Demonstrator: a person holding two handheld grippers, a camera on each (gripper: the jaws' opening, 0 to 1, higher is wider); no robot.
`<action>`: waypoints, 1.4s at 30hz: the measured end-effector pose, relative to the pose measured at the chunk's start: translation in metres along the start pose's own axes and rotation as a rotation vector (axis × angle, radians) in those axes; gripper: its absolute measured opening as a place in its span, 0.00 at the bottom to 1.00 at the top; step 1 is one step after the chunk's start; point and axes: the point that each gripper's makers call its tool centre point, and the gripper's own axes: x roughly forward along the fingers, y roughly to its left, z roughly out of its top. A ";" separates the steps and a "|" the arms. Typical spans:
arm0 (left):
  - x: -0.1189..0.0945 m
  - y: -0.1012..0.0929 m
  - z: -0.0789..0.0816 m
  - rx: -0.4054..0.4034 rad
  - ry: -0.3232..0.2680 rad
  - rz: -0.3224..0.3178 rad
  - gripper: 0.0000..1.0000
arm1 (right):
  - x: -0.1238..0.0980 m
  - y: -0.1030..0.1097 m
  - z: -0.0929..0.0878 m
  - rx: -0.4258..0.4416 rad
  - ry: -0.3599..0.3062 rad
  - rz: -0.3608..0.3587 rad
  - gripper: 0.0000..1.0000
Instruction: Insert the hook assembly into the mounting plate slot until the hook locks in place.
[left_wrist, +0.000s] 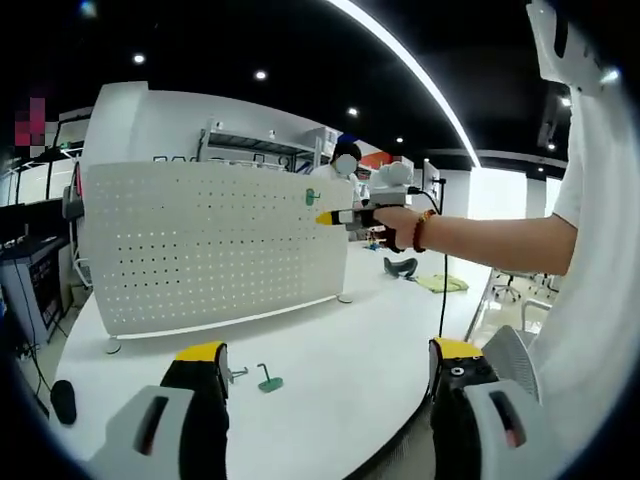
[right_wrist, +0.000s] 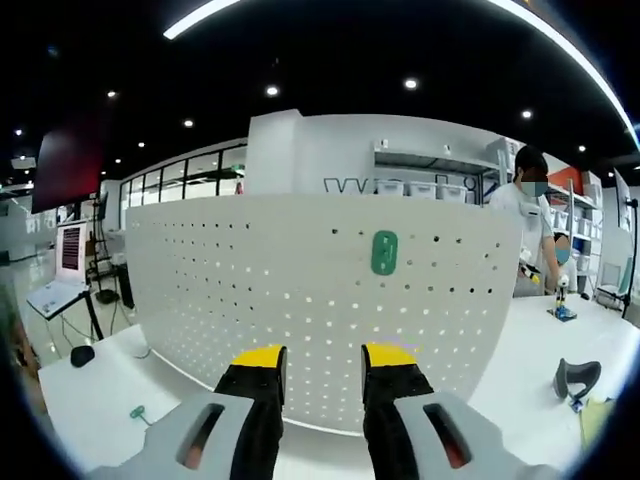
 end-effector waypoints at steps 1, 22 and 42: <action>-0.002 0.002 0.000 0.003 0.001 -0.003 0.85 | -0.001 0.002 -0.001 0.000 0.000 0.001 0.32; -0.032 0.028 -0.008 0.017 -0.001 -0.113 0.85 | -0.048 0.062 -0.020 0.012 0.026 -0.018 0.38; -0.007 0.015 -0.014 0.002 0.044 -0.118 0.83 | -0.068 0.094 -0.074 -0.003 0.129 0.127 0.38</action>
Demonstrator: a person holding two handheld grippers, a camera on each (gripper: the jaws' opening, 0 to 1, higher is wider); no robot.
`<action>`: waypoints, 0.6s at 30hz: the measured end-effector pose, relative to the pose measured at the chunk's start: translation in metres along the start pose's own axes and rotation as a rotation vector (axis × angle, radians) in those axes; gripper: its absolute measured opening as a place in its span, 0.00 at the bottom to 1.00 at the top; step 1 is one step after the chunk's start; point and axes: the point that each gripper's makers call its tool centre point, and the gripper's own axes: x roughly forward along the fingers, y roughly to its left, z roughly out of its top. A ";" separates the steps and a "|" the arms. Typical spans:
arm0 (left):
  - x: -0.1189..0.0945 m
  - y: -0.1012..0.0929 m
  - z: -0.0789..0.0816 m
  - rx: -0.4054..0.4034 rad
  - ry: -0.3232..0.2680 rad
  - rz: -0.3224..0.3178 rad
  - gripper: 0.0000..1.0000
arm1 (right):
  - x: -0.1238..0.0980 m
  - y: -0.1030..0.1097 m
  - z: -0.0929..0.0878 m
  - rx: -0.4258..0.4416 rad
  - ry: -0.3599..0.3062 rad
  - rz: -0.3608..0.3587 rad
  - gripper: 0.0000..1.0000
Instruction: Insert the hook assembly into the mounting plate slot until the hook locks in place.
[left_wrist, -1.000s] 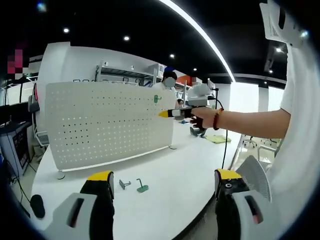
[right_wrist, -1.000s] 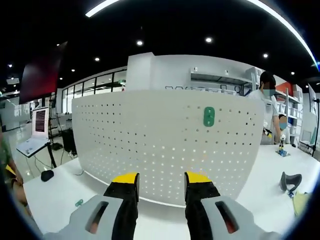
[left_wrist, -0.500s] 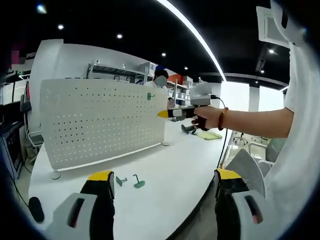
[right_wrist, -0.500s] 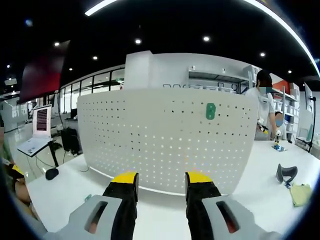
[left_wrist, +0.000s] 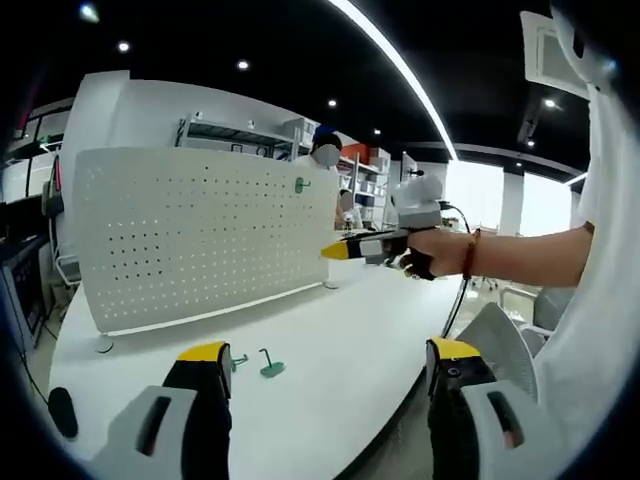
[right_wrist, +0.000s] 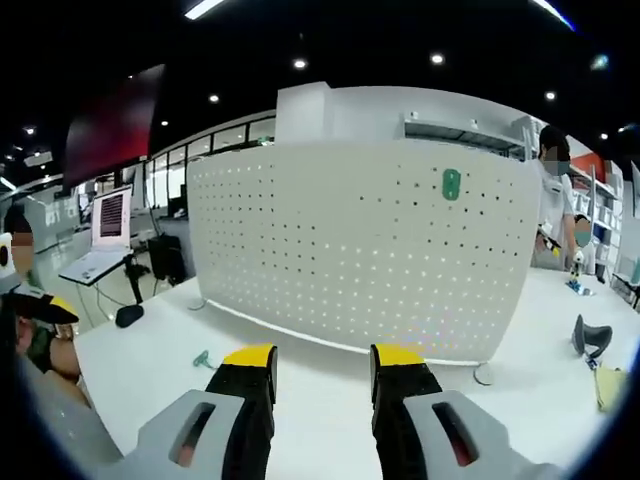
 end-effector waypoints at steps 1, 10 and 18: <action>0.002 -0.001 -0.001 0.002 0.003 -0.005 0.83 | 0.001 0.001 -0.002 0.006 0.002 0.009 0.38; 0.013 -0.001 -0.002 0.007 0.021 0.010 0.83 | 0.013 0.019 -0.014 -0.035 0.038 0.138 0.37; 0.017 -0.005 -0.006 0.004 0.042 0.017 0.83 | 0.023 0.034 -0.027 -0.064 0.083 0.248 0.37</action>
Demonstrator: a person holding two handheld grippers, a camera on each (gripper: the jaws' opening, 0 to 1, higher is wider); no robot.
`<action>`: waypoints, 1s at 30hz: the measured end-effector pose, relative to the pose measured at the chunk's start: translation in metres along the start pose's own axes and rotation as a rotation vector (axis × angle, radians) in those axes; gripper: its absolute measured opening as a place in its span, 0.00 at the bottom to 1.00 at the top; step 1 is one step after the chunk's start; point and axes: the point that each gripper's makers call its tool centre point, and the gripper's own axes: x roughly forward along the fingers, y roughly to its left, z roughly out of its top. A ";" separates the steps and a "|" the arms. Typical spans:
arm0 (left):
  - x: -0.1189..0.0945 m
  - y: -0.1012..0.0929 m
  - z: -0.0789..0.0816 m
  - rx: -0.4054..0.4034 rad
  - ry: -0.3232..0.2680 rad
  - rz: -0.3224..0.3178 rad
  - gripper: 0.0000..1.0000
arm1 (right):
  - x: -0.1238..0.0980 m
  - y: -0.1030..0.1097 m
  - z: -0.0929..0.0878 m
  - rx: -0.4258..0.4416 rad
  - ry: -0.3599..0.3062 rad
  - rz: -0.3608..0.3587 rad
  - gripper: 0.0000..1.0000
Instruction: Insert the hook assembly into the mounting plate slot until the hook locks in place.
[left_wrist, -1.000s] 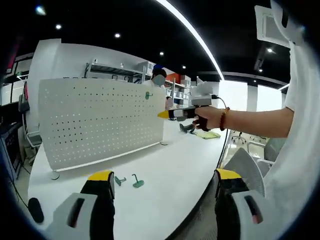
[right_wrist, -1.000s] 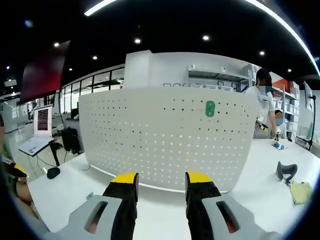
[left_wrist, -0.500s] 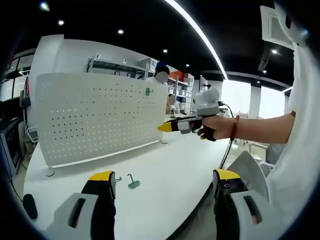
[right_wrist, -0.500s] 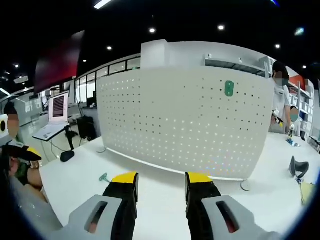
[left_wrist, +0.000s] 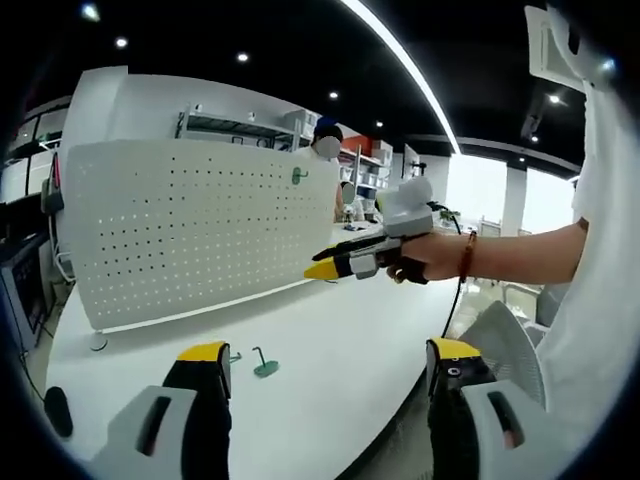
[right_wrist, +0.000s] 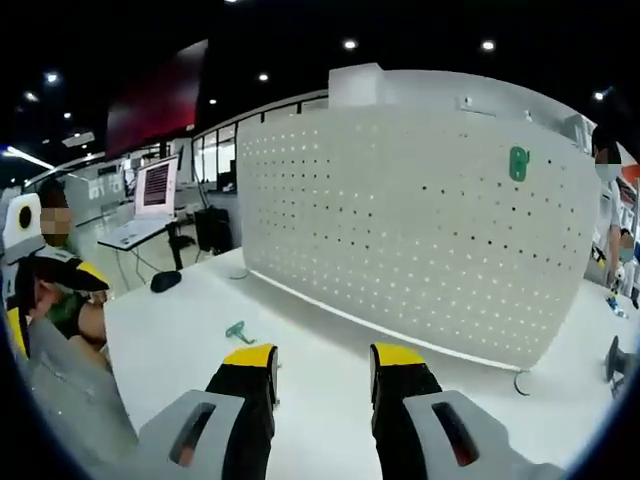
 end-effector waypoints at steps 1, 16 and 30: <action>0.000 0.000 0.000 0.001 0.002 0.000 0.83 | 0.002 0.003 -0.002 0.016 0.002 0.023 0.37; 0.009 0.005 -0.001 -0.019 0.024 0.039 0.83 | 0.029 0.022 -0.026 -0.070 0.105 0.194 0.37; 0.013 0.015 -0.008 -0.034 0.048 0.082 0.84 | 0.055 0.045 -0.052 -0.127 0.197 0.351 0.33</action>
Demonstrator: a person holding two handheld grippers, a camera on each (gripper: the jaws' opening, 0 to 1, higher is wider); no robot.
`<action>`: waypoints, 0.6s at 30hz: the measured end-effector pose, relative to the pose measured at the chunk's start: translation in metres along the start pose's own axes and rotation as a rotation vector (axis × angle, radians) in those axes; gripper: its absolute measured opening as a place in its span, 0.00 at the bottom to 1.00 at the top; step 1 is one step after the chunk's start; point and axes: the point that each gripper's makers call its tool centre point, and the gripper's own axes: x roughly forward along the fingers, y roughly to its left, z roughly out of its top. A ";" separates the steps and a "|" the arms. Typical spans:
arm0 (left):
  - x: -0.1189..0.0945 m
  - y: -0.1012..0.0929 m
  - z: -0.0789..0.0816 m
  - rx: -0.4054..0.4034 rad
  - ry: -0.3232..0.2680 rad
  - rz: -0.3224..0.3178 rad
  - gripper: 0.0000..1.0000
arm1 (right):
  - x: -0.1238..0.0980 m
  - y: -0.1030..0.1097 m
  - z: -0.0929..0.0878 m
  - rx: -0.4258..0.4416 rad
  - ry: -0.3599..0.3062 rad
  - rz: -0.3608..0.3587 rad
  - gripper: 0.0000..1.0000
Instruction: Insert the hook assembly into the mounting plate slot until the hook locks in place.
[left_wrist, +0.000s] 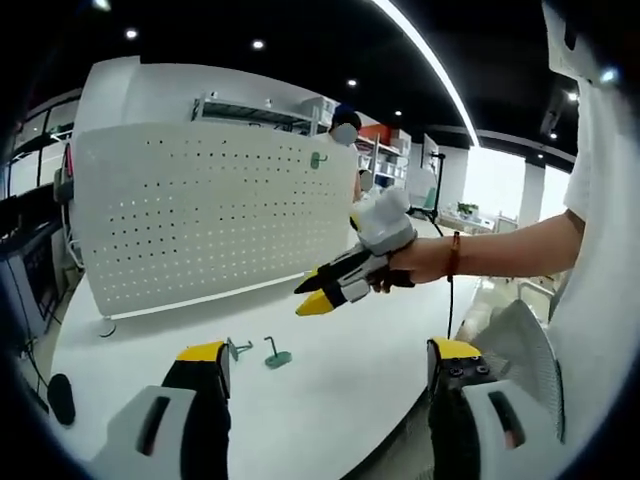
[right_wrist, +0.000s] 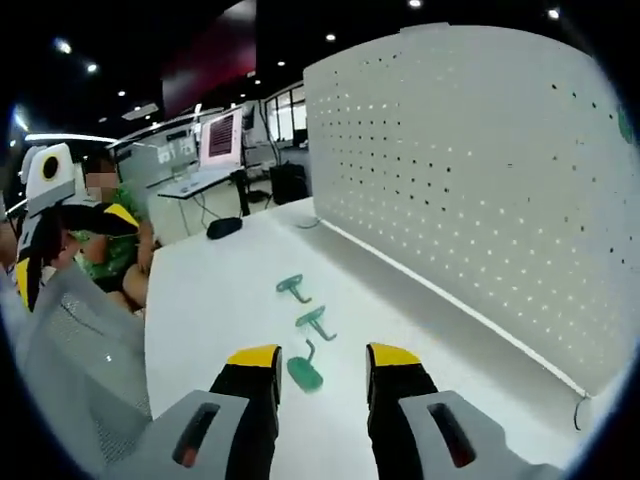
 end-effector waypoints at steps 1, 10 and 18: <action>0.000 0.001 0.000 -0.004 0.000 0.003 0.84 | 0.002 0.001 -0.001 -0.008 0.006 0.004 0.33; -0.002 0.001 -0.004 -0.035 -0.002 0.019 0.84 | 0.020 0.009 -0.005 -0.017 0.037 0.082 0.33; -0.006 0.003 -0.001 -0.054 -0.017 0.033 0.84 | 0.031 0.012 -0.011 -0.041 0.073 0.125 0.32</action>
